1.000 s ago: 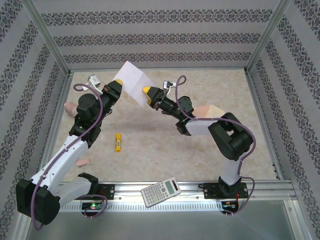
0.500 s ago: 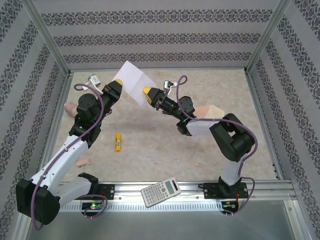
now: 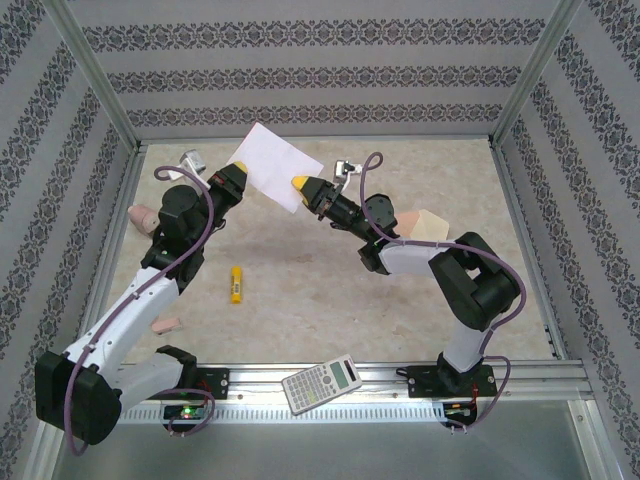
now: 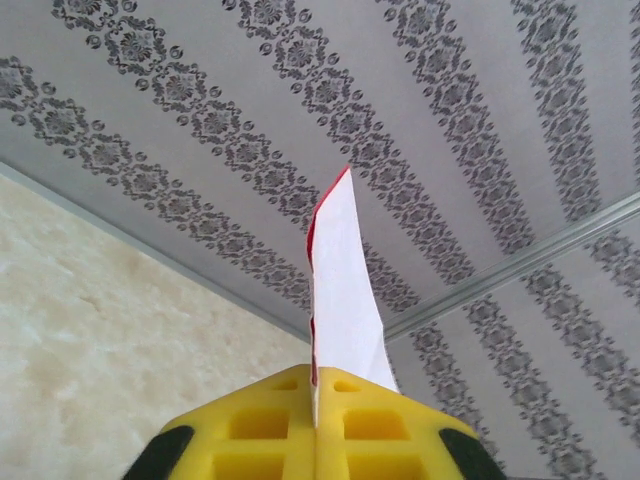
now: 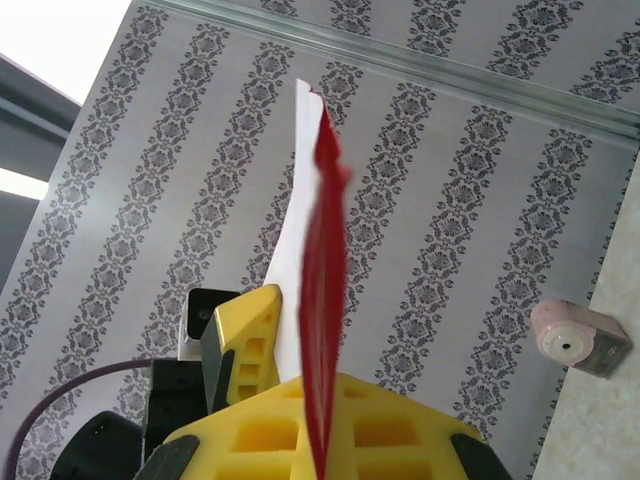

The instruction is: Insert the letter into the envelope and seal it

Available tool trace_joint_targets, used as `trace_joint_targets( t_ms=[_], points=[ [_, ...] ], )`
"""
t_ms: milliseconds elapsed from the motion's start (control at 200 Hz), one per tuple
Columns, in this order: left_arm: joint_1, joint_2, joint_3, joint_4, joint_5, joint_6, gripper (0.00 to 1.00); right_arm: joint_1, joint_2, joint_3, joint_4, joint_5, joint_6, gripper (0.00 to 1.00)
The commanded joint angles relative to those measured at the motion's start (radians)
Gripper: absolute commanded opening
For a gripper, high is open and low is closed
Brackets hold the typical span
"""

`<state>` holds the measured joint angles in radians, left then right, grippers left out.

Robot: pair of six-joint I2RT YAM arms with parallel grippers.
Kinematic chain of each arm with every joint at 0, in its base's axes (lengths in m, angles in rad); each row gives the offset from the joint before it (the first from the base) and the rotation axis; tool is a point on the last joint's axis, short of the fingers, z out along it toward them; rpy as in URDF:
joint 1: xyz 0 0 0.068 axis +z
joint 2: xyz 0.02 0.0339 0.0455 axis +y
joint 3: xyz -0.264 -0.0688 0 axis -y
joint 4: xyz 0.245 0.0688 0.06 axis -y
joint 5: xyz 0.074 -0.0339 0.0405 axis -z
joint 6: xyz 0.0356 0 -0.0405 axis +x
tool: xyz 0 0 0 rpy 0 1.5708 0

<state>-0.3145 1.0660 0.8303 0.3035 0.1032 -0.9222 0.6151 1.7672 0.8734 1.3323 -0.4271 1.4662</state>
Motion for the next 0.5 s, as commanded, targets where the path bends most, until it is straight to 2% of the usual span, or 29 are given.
trace_joint_targets(
  t_ms=[0, 90, 190, 295, 380, 495],
  points=[
    [0.002, -0.002, 0.024, -0.084, 0.005, 0.088, 0.29, -0.02, -0.042, -0.016, 0.053, -0.014, -0.026, 0.0],
    [0.006, -0.018, 0.06, -0.227, -0.013, 0.19, 0.59, -0.042, -0.057, -0.034, 0.048, -0.038, -0.034, 0.0],
    [0.012, -0.062, 0.111, -0.379, -0.065, 0.323, 0.75, -0.072, -0.101, -0.054, -0.015, -0.086, -0.073, 0.0],
    [0.023, -0.087, 0.203, -0.544, -0.122, 0.467, 0.81, -0.097, -0.181, -0.057, -0.184, -0.154, -0.168, 0.0],
    [0.028, -0.087, 0.291, -0.656, -0.169, 0.562, 0.84, -0.116, -0.252, -0.034, -0.392, -0.216, -0.277, 0.0],
    [0.03, -0.07, 0.39, -0.716, -0.132, 0.69, 0.87, -0.13, -0.337, 0.019, -0.733, -0.253, -0.447, 0.0]
  ],
)
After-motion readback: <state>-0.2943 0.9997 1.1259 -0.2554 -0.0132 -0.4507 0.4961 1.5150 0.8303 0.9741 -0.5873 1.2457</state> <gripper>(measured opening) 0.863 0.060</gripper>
